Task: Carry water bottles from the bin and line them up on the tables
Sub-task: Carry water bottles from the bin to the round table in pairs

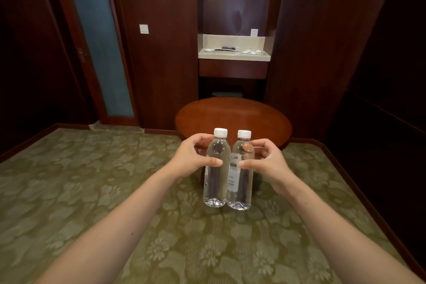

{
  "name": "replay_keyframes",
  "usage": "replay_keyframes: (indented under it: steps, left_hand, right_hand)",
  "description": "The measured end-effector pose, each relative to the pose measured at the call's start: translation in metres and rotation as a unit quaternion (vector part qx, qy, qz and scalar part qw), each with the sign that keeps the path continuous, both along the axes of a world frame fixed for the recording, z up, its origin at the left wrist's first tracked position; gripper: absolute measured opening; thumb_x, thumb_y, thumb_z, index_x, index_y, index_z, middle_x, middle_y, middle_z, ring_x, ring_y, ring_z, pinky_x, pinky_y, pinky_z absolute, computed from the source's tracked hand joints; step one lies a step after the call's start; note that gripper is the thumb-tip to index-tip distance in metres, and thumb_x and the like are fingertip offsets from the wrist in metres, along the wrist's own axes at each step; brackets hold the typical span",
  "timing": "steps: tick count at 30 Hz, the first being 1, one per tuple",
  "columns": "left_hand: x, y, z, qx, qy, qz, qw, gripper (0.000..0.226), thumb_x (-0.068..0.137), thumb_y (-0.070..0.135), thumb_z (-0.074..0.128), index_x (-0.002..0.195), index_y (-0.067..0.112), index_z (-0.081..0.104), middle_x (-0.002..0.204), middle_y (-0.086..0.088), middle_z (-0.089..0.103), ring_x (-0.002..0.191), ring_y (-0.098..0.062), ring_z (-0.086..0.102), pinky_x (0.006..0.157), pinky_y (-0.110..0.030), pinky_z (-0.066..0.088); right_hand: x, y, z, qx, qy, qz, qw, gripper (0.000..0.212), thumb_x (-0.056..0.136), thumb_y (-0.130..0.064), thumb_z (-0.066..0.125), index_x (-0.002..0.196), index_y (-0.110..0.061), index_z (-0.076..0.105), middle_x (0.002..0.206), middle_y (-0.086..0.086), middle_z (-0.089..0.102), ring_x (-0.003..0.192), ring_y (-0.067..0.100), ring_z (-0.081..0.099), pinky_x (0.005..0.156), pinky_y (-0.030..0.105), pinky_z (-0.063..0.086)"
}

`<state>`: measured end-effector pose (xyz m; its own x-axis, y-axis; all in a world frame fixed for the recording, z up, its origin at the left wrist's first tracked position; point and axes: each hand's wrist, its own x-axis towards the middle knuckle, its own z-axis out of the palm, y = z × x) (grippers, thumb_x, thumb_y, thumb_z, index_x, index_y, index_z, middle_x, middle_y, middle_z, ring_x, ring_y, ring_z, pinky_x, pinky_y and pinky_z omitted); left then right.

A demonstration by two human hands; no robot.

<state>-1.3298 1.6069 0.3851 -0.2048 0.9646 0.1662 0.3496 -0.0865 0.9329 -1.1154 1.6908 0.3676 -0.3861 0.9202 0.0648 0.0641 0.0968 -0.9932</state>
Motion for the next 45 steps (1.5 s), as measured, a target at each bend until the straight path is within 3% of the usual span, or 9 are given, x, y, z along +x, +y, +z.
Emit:
replay_keyframes:
  steps: [3, 7, 13, 16, 19, 27, 34, 38, 45]
  left_hand:
    - [-0.028, 0.06, -0.008, -0.004, -0.008, 0.0, 1.0, 0.067, 0.062, 0.009, 0.091, 0.12, 0.021, 0.061, 0.114, 0.008, 0.067, 0.106, -0.008, 0.065, 0.087, -0.019, 0.052]
    - [-0.063, 0.149, -0.019, 0.003, -0.014, 0.013, 1.0, 0.071, 0.052, 0.015, 0.094, 0.115, 0.024, 0.062, 0.114, 0.001, 0.07, 0.105, -0.019, 0.068, 0.093, -0.036, 0.055]
    - [-0.101, 0.287, -0.014, 0.016, -0.017, 0.043, 0.999, 0.083, 0.036, 0.038, 0.091, 0.114, 0.027, 0.063, 0.115, 0.004, 0.068, 0.104, -0.014, 0.067, 0.09, -0.029, 0.054]
    - [-0.116, 0.347, -0.016, 0.013, -0.016, 0.053, 0.998, 0.079, 0.046, 0.023, 0.095, 0.118, 0.024, 0.062, 0.115, 0.003, 0.067, 0.103, -0.016, 0.067, 0.091, -0.031, 0.055]
    - [-0.126, 0.393, -0.019, 0.004, -0.02, 0.06, 0.998, 0.071, 0.057, 0.007, 0.093, 0.119, 0.02, 0.06, 0.114, 0.004, 0.064, 0.101, -0.012, 0.064, 0.086, -0.021, 0.052]
    - [-0.155, 0.503, -0.035, -0.021, -0.017, 0.055, 0.998, 0.068, 0.057, 0.007, 0.093, 0.114, 0.023, 0.06, 0.117, 0.0, 0.063, 0.106, -0.024, 0.064, 0.092, -0.039, 0.055]
    - [-0.206, 0.599, -0.052, -0.039, -0.002, 0.039, 0.998, 0.067, 0.059, 0.004, 0.091, 0.114, 0.02, 0.058, 0.114, 0.003, 0.062, 0.099, -0.018, 0.067, 0.081, -0.027, 0.057]
    - [-0.249, 0.66, -0.068, -0.053, 0.001, 0.034, 0.998, 0.066, 0.059, 0.004, 0.091, 0.113, 0.021, 0.058, 0.112, 0.005, 0.061, 0.095, -0.011, 0.064, 0.078, -0.021, 0.054]
    - [-0.309, 0.762, -0.121, -0.065, 0.015, 0.056, 0.996, 0.067, 0.055, 0.007, 0.091, 0.102, 0.038, 0.054, 0.119, 0.002, 0.056, 0.105, -0.017, 0.059, 0.086, -0.031, 0.052]
  right_hand:
    - [-0.025, 0.057, -0.003, 0.004, -0.004, 0.002, 1.0, 0.063, 0.055, 0.0, 0.092, 0.106, -0.018, 0.06, 0.102, 0.003, 0.074, 0.092, 0.018, 0.071, 0.071, 0.031, 0.054]
    - [-0.059, 0.143, -0.007, 0.012, -0.019, 0.013, 1.0, 0.061, 0.059, -0.002, 0.091, 0.108, -0.019, 0.059, 0.104, 0.001, 0.073, 0.096, 0.019, 0.07, 0.081, 0.04, 0.059]
    - [-0.103, 0.289, 0.001, 0.021, -0.018, 0.032, 0.999, 0.063, 0.057, 0.002, 0.09, 0.109, -0.015, 0.059, 0.108, 0.004, 0.072, 0.089, 0.014, 0.071, 0.077, 0.034, 0.056]
    - [-0.12, 0.354, 0.002, 0.031, -0.017, 0.04, 0.999, 0.062, 0.057, 0.004, 0.089, 0.108, -0.014, 0.059, 0.108, 0.005, 0.071, 0.086, 0.012, 0.071, 0.074, 0.032, 0.055]
    - [-0.134, 0.405, -0.005, 0.035, -0.022, 0.034, 0.999, 0.063, 0.055, 0.005, 0.09, 0.106, -0.015, 0.059, 0.109, 0.008, 0.07, 0.089, 0.018, 0.068, 0.078, 0.035, 0.057]
    - [-0.164, 0.51, -0.025, 0.019, -0.029, 0.021, 0.999, 0.062, 0.055, 0.007, 0.09, 0.104, -0.014, 0.058, 0.107, 0.008, 0.07, 0.085, 0.013, 0.068, 0.074, 0.029, 0.056]
    - [-0.216, 0.6, -0.047, 0.012, -0.043, 0.002, 0.999, 0.06, 0.056, 0.007, 0.09, 0.102, -0.015, 0.058, 0.104, 0.006, 0.069, 0.092, 0.021, 0.068, 0.076, 0.03, 0.057]
    - [-0.259, 0.659, -0.068, -0.001, -0.052, -0.014, 0.999, 0.062, 0.054, 0.005, 0.091, 0.102, -0.016, 0.058, 0.105, 0.006, 0.069, 0.101, 0.029, 0.067, 0.086, 0.041, 0.058]
    - [-0.326, 0.75, -0.107, -0.005, -0.073, -0.023, 0.997, 0.065, 0.056, 0.005, 0.09, 0.102, -0.019, 0.052, 0.109, 0.003, 0.064, 0.105, 0.025, 0.063, 0.091, 0.037, 0.054]
